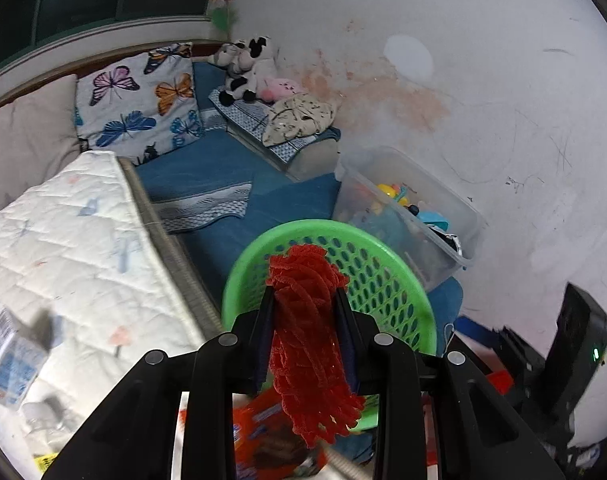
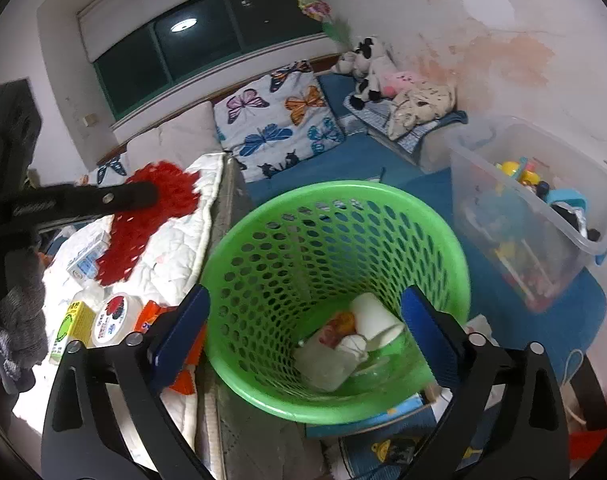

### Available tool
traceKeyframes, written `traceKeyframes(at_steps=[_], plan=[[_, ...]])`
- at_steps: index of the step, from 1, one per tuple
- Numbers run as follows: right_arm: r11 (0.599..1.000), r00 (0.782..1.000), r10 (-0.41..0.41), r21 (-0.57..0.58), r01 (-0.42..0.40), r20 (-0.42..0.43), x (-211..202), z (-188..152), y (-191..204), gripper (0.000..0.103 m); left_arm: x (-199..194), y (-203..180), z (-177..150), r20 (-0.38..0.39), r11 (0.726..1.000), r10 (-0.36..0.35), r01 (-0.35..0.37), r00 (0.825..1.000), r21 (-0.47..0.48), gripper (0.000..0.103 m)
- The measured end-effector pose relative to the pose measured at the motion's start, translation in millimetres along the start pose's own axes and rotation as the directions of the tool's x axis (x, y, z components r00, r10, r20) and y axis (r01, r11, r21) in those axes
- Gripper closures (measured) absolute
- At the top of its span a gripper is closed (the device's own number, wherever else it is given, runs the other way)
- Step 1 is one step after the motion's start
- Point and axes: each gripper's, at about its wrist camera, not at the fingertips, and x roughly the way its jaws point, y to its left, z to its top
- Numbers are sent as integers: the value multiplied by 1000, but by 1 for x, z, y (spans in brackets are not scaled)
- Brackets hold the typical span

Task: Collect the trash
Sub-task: 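Lower the red mesh net into the green basket and open the left tool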

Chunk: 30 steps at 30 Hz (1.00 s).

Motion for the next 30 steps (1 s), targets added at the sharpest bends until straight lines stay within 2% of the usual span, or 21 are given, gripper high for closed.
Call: traceKeyframes(at_steps=[7,12,15,20,25,30], plan=[[1000,1000,-23,0,23,-14,-5,-12,-5,5,31,-20,9,-21,1000,-31,31,999,-7,71],[1000,999,-24,18,25,-21,-5,-20,-10,5,46,-26,9,-38,999,-36,35,999,-12,52],[999,999,-20,25,21,-25,-5,-21,-11,5,46,-22,6,-38,999,-41,40,998,-25,50],[1000,1000,2,27,-1,-26,-5,-23,-7,5,28,-14,-3,-18,1000,-13,13,1000,-17,50],[998,997,59,-5,-60,-51,-3,-25,12,5,-4,1,-18,11,998,63,-64,998,6,48],[991,989,122,-42,-126,-87,6,-28,43,5,-39,33,-37,29,991,125,-123,992,-50,48]])
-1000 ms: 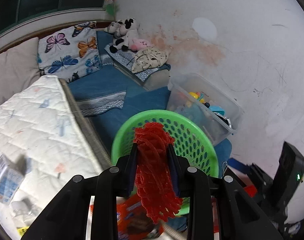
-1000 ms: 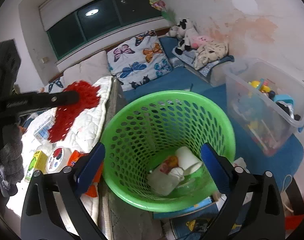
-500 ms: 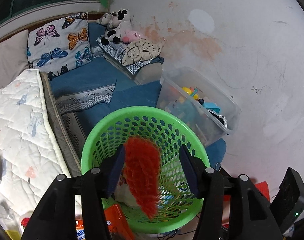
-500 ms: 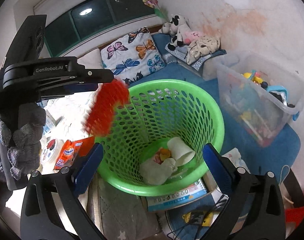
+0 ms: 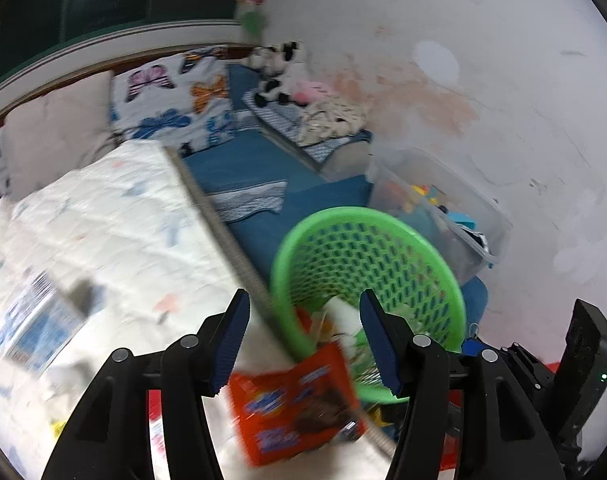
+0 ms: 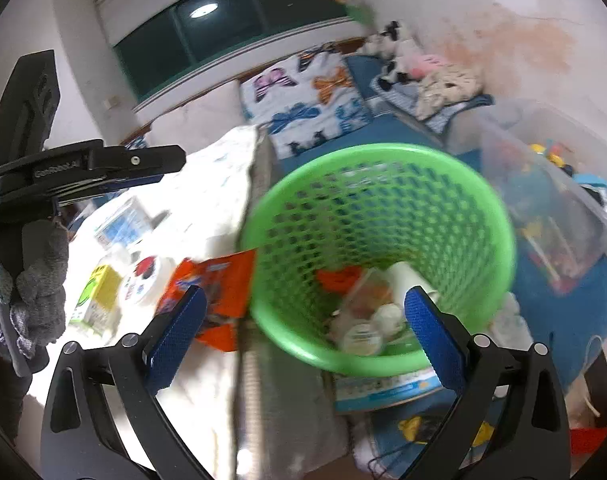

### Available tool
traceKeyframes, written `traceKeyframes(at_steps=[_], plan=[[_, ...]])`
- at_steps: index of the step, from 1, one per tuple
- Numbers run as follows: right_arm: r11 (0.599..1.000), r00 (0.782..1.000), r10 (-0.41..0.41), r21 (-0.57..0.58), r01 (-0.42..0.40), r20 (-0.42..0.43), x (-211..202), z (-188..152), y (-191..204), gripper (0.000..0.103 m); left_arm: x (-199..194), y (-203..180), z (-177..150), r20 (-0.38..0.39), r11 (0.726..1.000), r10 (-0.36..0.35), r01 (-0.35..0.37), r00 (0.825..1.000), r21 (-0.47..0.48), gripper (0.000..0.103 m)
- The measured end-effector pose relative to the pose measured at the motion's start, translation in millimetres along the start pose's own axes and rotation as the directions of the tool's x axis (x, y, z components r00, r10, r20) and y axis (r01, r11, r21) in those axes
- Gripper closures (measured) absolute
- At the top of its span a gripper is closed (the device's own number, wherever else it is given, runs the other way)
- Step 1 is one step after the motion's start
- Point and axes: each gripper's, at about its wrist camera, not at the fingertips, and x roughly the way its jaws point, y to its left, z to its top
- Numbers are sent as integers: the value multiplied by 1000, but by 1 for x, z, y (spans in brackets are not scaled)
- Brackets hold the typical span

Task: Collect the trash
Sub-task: 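Grasp the Ovaltine wrapper with the right tool while the left tool grasps the lime juice bottle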

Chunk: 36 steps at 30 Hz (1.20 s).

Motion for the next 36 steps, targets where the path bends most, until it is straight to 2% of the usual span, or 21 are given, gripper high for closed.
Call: traceKeyframes(at_steps=[7,18,24,26,32,35,36], plan=[[994,996,60,-88,-66,-60,30,0,44,5,-38,53,-29,18,991,97,-95,995,-92,46],[991,989,29,-127,-47,-145,84,8,59,5,-69,121,-71,13,955,217,-210,976,-207,43],[987,984,14,-155,-42,-178,97,4,62,18,-65,137,-88,-24,943,242,-241,970,-232,39],[985,985,9,-170,-38,-174,97,3,65,27,-62,140,-90,-37,940,240,-241,970,-241,37],[982,988,-14,-186,-15,-152,91,3,65,43,-54,141,-93,-59,943,221,-228,974,-244,30],[983,991,8,-178,-33,-137,83,3,62,54,-48,141,-94,-78,940,221,-234,972,-249,30],[984,990,18,-173,-42,-137,81,3,62,54,-46,142,-94,-86,939,218,-233,972,-254,30]])
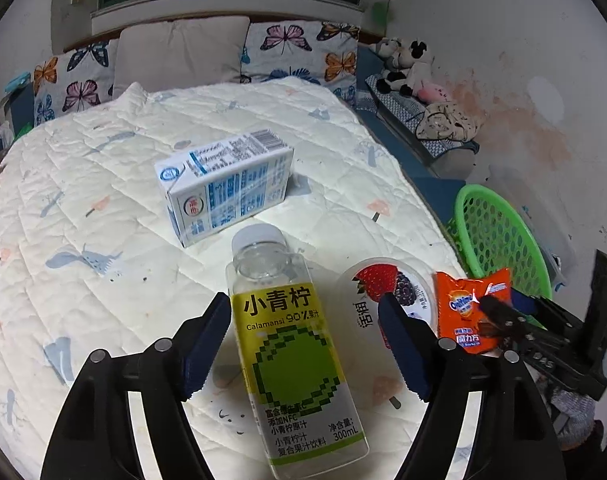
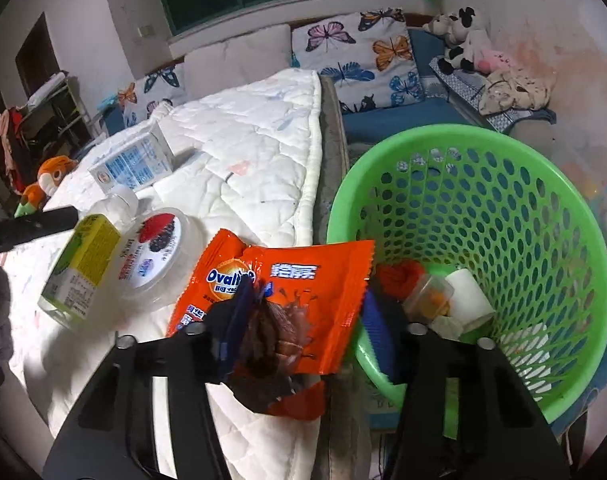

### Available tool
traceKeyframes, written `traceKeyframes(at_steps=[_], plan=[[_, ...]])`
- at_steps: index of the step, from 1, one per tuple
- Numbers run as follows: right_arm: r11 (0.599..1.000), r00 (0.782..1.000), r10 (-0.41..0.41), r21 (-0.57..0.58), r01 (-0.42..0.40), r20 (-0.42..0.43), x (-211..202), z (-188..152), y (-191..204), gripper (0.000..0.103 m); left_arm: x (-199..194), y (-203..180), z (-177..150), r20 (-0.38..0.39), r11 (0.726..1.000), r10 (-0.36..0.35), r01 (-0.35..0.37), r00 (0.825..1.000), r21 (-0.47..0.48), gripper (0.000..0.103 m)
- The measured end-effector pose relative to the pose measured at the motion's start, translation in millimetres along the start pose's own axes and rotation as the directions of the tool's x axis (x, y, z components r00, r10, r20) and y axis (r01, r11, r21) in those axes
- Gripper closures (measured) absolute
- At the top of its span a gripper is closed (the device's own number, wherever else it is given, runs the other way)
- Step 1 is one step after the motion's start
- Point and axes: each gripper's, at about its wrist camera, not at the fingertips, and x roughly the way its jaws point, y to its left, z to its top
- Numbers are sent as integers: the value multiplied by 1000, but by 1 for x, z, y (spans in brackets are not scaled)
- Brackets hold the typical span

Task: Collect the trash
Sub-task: 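Grasp the Ovaltine wrapper with the right tool while the left tool grasps the lime juice bottle, then lower the Ovaltine wrapper into the green basket and open the right tool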

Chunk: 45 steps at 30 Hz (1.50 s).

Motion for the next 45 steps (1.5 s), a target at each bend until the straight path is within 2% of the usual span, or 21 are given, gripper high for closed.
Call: traceKeyframes(at_steps=[8,11,17,21,27,37,45], plan=[[997,999,-8,-82,11,38,-12,-5,22,64,17,4,-1,-42,999,38,-38,998,-9,29],[996,999,-1,-90,5,48,-16,-5,25,74,19,7,-2,-48,999,45,-45,998,-12,30],[997,998,20,-80,-15,67,-27,-1,26,78,24,5,-2,-55,999,52,-53,997,-7,36],[997,995,22,-80,-14,94,-37,2,27,78,25,8,-2,-55,997,71,-71,996,-6,45],[999,990,19,-51,-12,141,-55,12,20,78,21,11,-2,-53,998,50,-52,997,-28,46],[996,980,-92,35,87,174,-68,17,-25,78,-15,-8,8,19,1000,-24,24,1000,5,47],[976,966,-204,105,189,160,-66,16,-66,78,-34,-48,29,64,992,-106,101,992,77,47]])
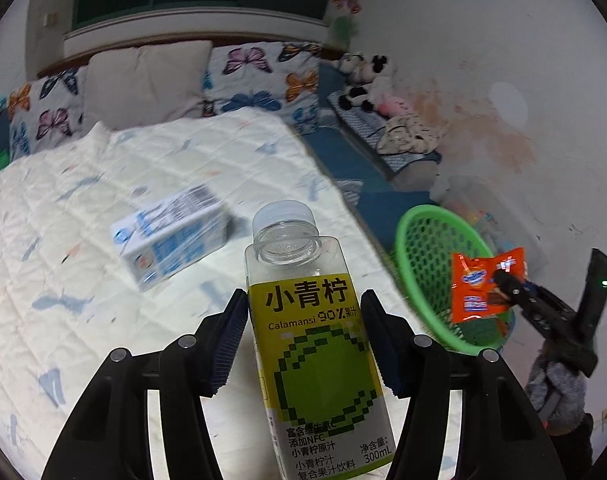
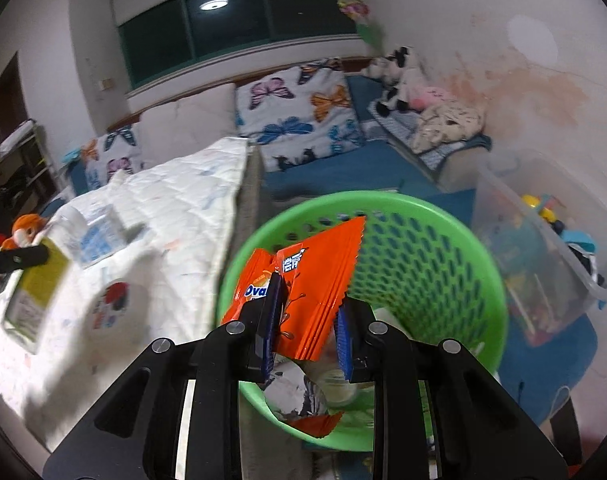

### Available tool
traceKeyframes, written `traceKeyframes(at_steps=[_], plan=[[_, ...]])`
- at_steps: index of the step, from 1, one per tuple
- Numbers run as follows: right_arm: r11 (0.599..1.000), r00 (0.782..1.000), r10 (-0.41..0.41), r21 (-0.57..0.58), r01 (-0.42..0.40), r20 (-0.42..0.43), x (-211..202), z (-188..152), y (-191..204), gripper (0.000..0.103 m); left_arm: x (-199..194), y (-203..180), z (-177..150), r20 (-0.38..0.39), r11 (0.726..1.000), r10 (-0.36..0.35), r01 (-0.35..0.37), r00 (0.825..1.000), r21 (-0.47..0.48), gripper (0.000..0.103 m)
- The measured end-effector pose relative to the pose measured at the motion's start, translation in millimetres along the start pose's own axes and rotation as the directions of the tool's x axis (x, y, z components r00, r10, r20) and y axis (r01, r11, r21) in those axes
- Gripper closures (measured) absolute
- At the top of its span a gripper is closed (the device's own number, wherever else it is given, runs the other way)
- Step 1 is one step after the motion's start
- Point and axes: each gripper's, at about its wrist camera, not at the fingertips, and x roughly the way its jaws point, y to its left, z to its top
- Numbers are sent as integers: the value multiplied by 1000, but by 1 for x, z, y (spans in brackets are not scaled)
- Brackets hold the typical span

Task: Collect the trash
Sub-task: 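Lower the Ovaltine wrapper into the green basket and open the right tool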

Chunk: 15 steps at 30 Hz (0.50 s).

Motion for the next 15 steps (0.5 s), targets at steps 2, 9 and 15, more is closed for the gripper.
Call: traceKeyframes(at_steps=[2,9,15], plan=[[1000,1000,-15,5,16,-5,3,-1,-6,78,1,-10,5,3,1000,-16,15,1000,15,47],[998,998,-46,30,47,-35,16,-6,-24,78,4,-46,19,14,996,-63,62,998,68,47],[997,997,-57,54,60,-60,23,-11,-32,75,11,-74,30,16,989,-91,89,996,118,47]])
